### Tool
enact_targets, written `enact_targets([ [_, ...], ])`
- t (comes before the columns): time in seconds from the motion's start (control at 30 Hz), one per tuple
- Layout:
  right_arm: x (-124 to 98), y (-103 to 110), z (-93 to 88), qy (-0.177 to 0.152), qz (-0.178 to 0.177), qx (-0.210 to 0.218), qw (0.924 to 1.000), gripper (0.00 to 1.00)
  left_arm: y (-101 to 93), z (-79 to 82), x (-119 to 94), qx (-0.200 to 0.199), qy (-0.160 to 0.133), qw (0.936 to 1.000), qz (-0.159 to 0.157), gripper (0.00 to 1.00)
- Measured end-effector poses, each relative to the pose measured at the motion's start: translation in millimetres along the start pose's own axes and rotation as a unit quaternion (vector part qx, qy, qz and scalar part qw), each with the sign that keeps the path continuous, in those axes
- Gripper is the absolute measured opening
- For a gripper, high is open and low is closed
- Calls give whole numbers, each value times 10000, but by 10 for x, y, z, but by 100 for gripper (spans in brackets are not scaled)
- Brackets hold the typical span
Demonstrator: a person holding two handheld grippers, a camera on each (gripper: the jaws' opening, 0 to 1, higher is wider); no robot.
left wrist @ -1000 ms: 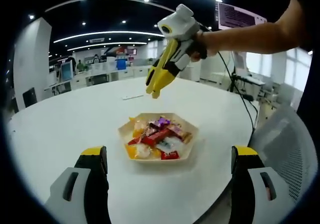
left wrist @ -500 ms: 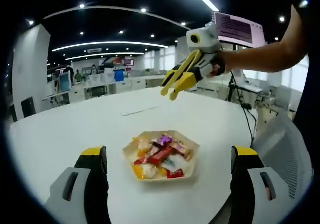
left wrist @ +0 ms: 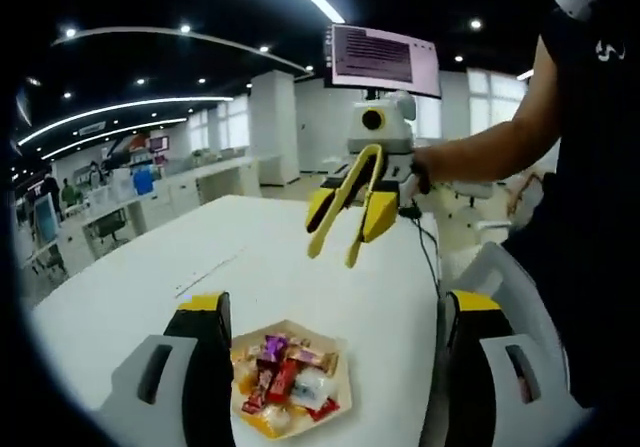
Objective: Place the target food into the container with the food tongs after gripping and lifting it, then release it inside without dropping or visibly crushing the food.
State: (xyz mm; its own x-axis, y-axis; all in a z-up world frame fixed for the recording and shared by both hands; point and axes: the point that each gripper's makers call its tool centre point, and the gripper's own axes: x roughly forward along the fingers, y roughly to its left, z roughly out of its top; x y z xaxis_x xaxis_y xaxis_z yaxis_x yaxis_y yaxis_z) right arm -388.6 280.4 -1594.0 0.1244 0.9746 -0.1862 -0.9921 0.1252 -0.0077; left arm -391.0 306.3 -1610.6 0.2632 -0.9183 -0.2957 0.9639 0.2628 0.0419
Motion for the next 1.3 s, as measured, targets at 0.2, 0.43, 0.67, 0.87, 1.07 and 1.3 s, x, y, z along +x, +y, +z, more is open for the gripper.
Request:
enact_targets([
  [0.2,-79,215,-152,-56,52,143,9999,26,-140,-59,228,185,137,9991,-356,64],
  [0.43,-158,272,-186,-202,-18,279,9994,26,-306,-47,375,122,183,9971,-731,46],
  [0.67,-116,330,-198,-225,56,293,9993,26,-418,18,424,33,74,9952,-975,36],
  [0.87,-80,302,-230,-206,105,313,9992,26,-434,-27,472,47,270,9940,-1056,26],
  [1.07,-75,353,-239,-129,226,254,9993,23,-474,-95,465,104,391,9930,-1113,12],
  [1.3,-114,296,-309,46,125,362,9993,31,-391,-124,420,188,379,9945,-960,2],
])
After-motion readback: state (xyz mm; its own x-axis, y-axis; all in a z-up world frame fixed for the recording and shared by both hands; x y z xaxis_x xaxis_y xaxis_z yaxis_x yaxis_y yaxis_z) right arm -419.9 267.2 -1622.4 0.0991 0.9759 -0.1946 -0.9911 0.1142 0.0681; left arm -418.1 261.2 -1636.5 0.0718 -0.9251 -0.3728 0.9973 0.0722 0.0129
